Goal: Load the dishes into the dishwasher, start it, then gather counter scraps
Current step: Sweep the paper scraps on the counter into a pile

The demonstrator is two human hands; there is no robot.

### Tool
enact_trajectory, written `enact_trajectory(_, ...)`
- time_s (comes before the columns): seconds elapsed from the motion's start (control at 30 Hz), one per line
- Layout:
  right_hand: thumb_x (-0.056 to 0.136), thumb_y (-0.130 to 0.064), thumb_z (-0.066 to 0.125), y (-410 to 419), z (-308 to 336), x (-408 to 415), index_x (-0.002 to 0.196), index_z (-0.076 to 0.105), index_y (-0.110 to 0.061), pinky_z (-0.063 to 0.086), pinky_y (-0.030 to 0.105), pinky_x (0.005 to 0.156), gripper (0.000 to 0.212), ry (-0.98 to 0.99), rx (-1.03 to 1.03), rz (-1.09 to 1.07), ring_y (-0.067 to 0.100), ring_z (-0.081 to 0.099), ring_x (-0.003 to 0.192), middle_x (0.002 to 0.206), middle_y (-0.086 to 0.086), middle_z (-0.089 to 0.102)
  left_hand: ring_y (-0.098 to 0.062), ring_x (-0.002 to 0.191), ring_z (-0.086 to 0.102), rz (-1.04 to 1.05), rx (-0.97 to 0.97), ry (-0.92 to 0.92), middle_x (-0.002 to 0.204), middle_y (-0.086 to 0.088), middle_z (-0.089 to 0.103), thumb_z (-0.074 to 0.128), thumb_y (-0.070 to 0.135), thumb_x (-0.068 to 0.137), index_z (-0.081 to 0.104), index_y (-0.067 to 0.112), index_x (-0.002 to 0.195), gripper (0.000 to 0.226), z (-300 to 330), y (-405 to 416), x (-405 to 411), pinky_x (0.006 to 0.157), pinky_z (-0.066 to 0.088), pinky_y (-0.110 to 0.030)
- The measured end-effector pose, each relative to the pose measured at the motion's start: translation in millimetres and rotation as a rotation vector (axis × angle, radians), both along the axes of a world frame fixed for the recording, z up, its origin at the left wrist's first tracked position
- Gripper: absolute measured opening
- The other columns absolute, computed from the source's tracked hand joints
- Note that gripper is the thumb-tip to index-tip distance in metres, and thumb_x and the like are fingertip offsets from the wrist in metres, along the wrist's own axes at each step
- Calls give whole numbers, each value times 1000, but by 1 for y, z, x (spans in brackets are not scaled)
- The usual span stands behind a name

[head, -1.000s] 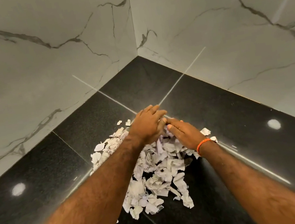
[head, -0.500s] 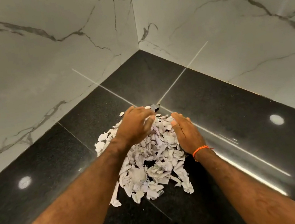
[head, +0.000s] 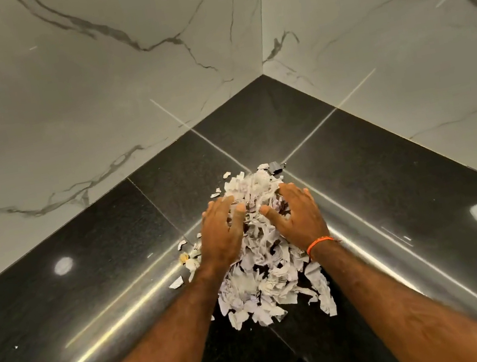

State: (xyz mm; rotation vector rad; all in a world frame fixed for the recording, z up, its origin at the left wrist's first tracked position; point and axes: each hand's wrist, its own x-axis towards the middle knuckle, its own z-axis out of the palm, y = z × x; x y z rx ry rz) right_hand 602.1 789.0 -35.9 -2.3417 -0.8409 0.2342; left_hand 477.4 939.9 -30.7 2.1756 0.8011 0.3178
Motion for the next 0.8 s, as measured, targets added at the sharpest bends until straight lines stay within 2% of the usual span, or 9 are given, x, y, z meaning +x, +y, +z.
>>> enact_trajectory(0.03,93,-74,41,5,2,-3,142,46,-24,23,47,122,71,11,45,2,22,40,141,148,-1,49,-21,139,45,1,-31,-56,147,-1,54,32,66,101,54,27,141,60,0,-4,3,115,38,-53)
enact_trajectory(0.1,97,-67,41,13,7,-7,133,53,-26,36,41,113,55,86,189,-6,14,50,126,134,-9,57,-15,132,52,25,-95,-154,142,3,60,40,58,101,59,25,138,53,3,-14,11,110,45,-47)
enact_trajectory(0.2,99,-59,40,27,9,-12,141,53,-23,36,37,115,57,309,414,-50,10,46,135,144,-5,54,-8,132,53,92,-232,-285,143,3,59,49,45,99,57,20,143,50,12,-30,23,109,45,-29)
enact_trajectory(0.27,100,-48,44,38,12,-15,132,63,-21,42,40,113,45,475,633,-126,11,55,129,135,-1,63,-10,131,55,172,-385,-375,141,2,61,53,36,99,57,17,142,47,16,-39,35,108,46,-25)
enact_trajectory(0.4,97,-41,58,58,24,-10,112,75,-9,49,55,103,40,906,924,-331,31,68,111,113,13,74,-15,122,64,411,-790,-561,128,4,70,59,21,98,64,17,134,37,26,-44,57,109,48,-39)
enact_trajectory(0.53,94,-39,64,64,40,-6,112,72,1,52,59,98,45,1071,1062,-447,43,68,107,109,24,72,-37,113,68,524,-1160,-706,123,-20,70,67,32,89,68,1,125,47,41,-38,64,101,53,-50)
enact_trajectory(0.63,91,-38,68,67,53,-6,115,71,0,55,54,94,45,1089,1087,-411,42,68,106,112,25,71,-32,86,76,608,-1262,-700,102,-21,75,57,18,99,73,-3,106,27,60,-34,66,71,62,-38)
enact_trajectory(0.67,91,-36,69,69,56,-6,115,71,1,56,53,91,44,1094,1091,-402,42,69,104,111,25,71,-33,84,76,612,-1287,-713,101,-22,75,56,18,99,73,-4,104,28,62,-32,67,68,62,-37)
enact_trajectory(0.8,94,-21,65,73,72,-15,101,72,6,58,39,71,29,1097,1089,-402,31,71,77,89,21,73,-43,100,71,626,-1244,-778,109,-27,72,70,20,87,71,-6,110,35,73,-28,62,87,60,-51)
